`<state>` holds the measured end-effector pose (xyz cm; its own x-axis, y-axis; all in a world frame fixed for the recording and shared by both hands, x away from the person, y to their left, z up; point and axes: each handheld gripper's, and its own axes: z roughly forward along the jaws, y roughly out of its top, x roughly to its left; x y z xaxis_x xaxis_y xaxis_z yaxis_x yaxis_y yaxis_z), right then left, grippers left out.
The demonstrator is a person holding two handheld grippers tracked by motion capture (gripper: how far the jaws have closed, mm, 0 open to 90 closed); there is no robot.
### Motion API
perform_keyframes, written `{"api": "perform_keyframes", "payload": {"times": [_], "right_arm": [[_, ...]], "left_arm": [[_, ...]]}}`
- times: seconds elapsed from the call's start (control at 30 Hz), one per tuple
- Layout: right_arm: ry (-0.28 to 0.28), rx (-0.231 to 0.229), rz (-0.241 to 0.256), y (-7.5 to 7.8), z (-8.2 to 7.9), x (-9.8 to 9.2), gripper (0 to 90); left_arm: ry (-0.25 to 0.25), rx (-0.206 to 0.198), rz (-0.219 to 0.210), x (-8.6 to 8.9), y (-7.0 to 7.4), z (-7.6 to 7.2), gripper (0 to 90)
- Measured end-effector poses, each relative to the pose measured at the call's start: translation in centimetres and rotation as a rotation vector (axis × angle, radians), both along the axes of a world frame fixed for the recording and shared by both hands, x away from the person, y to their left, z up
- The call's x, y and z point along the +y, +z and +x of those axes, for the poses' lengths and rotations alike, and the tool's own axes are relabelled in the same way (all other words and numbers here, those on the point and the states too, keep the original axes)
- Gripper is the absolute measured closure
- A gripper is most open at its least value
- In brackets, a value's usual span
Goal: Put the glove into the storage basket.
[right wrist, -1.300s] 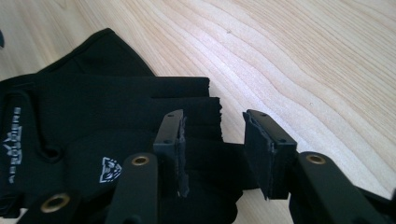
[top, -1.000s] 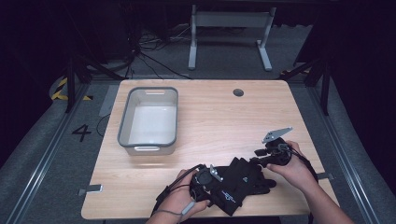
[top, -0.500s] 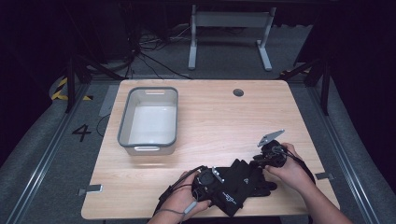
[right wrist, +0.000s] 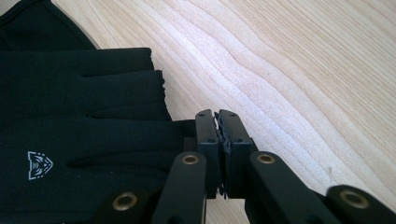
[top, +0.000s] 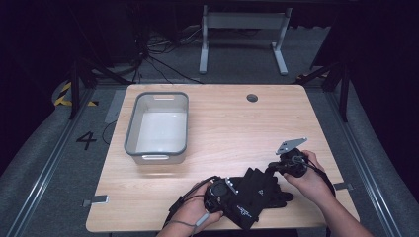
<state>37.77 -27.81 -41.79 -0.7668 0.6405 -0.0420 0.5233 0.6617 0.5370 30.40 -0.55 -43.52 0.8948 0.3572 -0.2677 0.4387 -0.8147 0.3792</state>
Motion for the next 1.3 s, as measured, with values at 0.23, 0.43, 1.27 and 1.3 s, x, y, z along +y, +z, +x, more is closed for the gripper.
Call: {"api": "perform_keyframes", "payload": {"times": [0.23, 0.43, 1.27, 1.3], "right_arm": [[-0.008, 0.005, 0.029, 0.9, -0.3, -0.5, 88.4], [-0.03, -0.008, 0.072, 3.0, -1.5, -1.5, 88.5], [-0.13, -0.021, 0.068, 4.5, -7.5, -3.7, 88.6], [-0.131, -0.017, 0.064, 4.4, -7.6, -3.6, 88.6]], "left_arm": [[-0.02, 0.015, -0.039, 0.1, 1.1, -0.4, 86.0], [-0.033, 0.003, -0.101, 0.6, 3.2, -0.6, 86.0], [0.028, -0.065, -0.094, 2.0, 5.7, 4.8, 85.8], [0.025, -0.063, -0.09, 2.0, 5.7, 4.9, 85.8]]}}
